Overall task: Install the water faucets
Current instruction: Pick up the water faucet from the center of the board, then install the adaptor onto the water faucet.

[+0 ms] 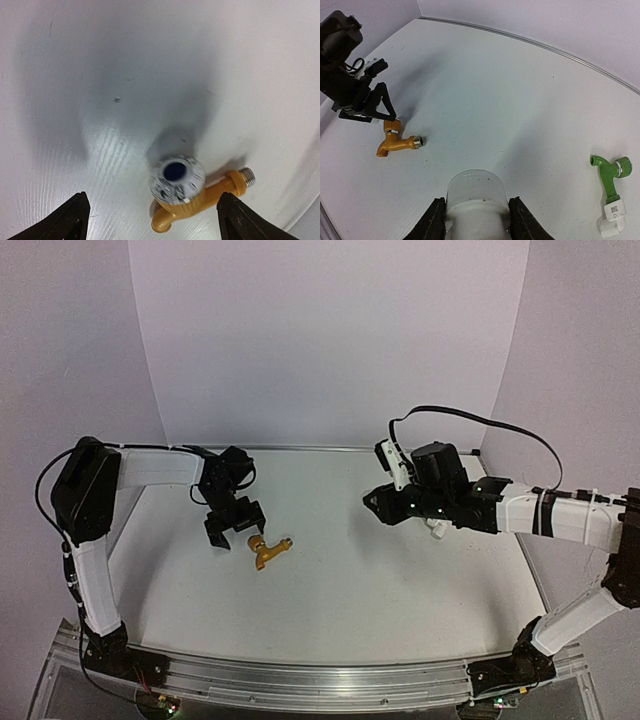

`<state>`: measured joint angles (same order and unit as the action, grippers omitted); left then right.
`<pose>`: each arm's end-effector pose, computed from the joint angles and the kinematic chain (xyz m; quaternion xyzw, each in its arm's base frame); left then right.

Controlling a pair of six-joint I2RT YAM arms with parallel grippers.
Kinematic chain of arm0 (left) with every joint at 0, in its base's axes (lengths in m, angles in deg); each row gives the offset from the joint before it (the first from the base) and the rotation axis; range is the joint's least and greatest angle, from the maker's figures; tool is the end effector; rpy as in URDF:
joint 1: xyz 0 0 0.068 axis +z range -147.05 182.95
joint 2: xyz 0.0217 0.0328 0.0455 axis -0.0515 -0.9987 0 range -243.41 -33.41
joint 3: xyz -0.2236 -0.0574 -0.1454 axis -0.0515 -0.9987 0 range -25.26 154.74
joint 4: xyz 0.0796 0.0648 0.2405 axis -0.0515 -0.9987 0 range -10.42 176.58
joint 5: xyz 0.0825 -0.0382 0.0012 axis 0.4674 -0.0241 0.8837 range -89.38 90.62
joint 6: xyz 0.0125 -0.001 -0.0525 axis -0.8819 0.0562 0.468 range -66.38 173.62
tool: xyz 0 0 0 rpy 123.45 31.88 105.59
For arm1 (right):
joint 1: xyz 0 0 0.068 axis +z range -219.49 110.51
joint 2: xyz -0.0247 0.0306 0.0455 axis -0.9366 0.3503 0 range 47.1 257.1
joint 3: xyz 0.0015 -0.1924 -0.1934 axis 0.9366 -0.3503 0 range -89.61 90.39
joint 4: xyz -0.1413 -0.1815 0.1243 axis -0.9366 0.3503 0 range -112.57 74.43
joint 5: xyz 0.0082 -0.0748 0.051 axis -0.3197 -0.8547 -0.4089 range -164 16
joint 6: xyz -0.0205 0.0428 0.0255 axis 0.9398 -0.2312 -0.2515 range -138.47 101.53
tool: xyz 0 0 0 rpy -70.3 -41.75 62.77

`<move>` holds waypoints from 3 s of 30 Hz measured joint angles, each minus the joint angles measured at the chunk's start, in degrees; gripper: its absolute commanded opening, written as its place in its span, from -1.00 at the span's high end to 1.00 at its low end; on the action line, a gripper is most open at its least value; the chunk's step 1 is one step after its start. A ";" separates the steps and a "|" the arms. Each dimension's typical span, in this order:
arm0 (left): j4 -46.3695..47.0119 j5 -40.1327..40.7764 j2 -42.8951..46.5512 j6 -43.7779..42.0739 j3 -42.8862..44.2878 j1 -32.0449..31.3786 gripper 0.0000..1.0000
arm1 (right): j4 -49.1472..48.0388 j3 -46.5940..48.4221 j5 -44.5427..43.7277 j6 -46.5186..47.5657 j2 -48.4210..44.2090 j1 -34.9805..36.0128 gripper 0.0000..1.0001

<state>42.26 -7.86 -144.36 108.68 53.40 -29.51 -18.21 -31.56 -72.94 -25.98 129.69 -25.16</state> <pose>0.3168 -0.2078 0.1736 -0.1856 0.9730 -0.1334 0.0332 0.2354 0.2308 0.2752 -0.2765 0.8156 0.2293 0.4537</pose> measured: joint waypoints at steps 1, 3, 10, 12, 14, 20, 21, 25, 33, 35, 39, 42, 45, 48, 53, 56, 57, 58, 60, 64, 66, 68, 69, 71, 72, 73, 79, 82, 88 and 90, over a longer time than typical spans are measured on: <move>0.42 2.48 1.63 -1.64 -0.31 -1.43 -0.83 | -0.08 -0.01 -0.02 0.00 0.00 0.00 1.00; 2.43 7.46 4.66 -5.37 -0.60 -5.36 -0.82 | -0.27 -0.02 -0.02 0.02 0.00 0.00 1.00; 9.08 13.44 8.12 -10.28 -5.11 -14.35 -0.78 | -0.46 -0.09 -0.56 0.02 0.00 0.00 1.00; 9.04 14.12 8.12 -10.03 -6.58 -14.34 -0.74 | -0.46 -0.09 -0.88 0.02 0.00 0.00 1.00; 8.96 14.86 8.05 -9.83 -7.46 -14.23 -0.71 | -0.45 -0.09 -1.16 0.02 0.00 0.00 1.00; 8.86 16.00 4.45 -9.62 -7.55 -15.42 -0.45 | -0.46 -0.09 -1.48 0.02 0.00 0.00 1.00; 8.82 15.96 3.51 -9.79 -7.55 -15.62 -0.43 | -0.46 -0.09 -1.46 0.01 0.00 0.00 1.00; 8.41 15.97 1.69 -9.91 -7.62 -15.99 -0.51 | -0.46 -0.09 -1.44 -0.12 0.00 0.00 1.00; 8.54 18.14 -1.09 -10.25 -6.02 -15.99 -0.19 | -0.44 -0.07 -1.44 -0.68 0.34 0.00 1.00; 8.71 19.01 -1.89 -10.19 -5.71 -15.99 -0.15 | -0.44 -0.07 -1.44 -0.68 0.43 0.00 1.00; 8.79 19.88 -2.17 -10.31 -5.57 -16.12 0.04 | -0.38 -0.01 -1.46 -0.68 0.46 0.00 1.00; 9.02 20.48 -2.28 -10.29 -5.56 -16.21 0.32 | -0.27 0.30 -1.57 -0.65 0.51 0.00 1.00; 9.39 21.33 -2.30 -10.61 -5.56 -16.27 0.72 | -0.24 0.43 -2.04 -0.35 0.54 0.00 1.00; 9.80 22.96 -2.29 -12.16 -5.56 -16.25 0.99 | -0.24 0.45 -2.82 1.05 0.82 0.00 1.00; 9.81 24.70 -1.23 -16.70 -5.60 -15.97 1.00 | 0.01 1.03 -2.74 5.68 1.79 -0.98 1.00; 10.17 24.50 1.00 -20.42 -5.75 -15.80 1.00 | 0.02 2.43 -0.24 12.34 2.23 -2.17 1.00; 10.66 23.76 2.38 -21.90 -6.06 -15.71 1.00 | -0.04 2.86 1.23 15.44 2.23 -2.53 1.00; 11.17 22.91 3.88 -23.43 -6.40 -15.62 1.00 | -0.08 3.28 2.71 18.62 2.23 -2.87 1.00; 12.27 20.35 7.32 -26.35 -6.50 -15.49 1.00 | -0.33 3.72 7.45 26.88 2.15 -3.21 1.00; 14.71 11.57 12.98 -30.81 -5.84 -14.65 1.00 | 1.19 4.47 17.46 44.30 1.93 -3.08 1.00; 15.53 5.57 14.29 -32.05 -5.07 -13.72 1.00 | 4.57 7.26 20.98 52.90 2.49 -2.89 1.00; 16.22 -0.52 15.08 -32.76 -4.84 -12.23 1.00 | 7.82 12.22 23.27 59.81 4.20 -2.80 1.00; 16.32 -3.38 15.47 -33.04 -4.85 -11.36 1.00 | 8.76 14.94 24.11 62.95 5.31 -2.80 1.00; 16.40 -8.99 16.23 -33.85 -5.00 -9.35 1.00 | 9.74 19.54 25.46 68.19 7.27 -2.80 1.00; 16.55 -11.89 16.69 -34.22 -5.29 -8.13 1.00 | 10.44 21.42 26.03 70.51 8.09 -2.80 1.00; 16.77 -14.73 17.23 -34.65 -5.86 -6.85 1.00 | 11.29 23.14 26.56 72.51 8.89 -2.80 1.00; 17.12 -26.91 20.20 -37.58 -9.26 -1.25 1.00 | 17.18 33.90 27.97 82.70 15.20 -2.51 1.00; 17.25 -30.90 21.19 -39.49 -9.81 -0.72 1.00 | 19.44 37.85 27.05 85.92 18.10 -1.62 1.00; 17.59 -36.22 22.75 -44.72 -12.55 0.79 1.00 | 23.79 42.22 23.03 90.50 22.19 2.59 1.00; 17.67 -37.53 22.92 -46.28 -13.69 2.09 1.00 | 24.92 42.59 22.06 91.55 22.70 4.00 1.00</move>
<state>59.93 -45.39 -121.44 62.40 39.70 -27.42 6.72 11.03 -50.88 65.57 152.39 -21.15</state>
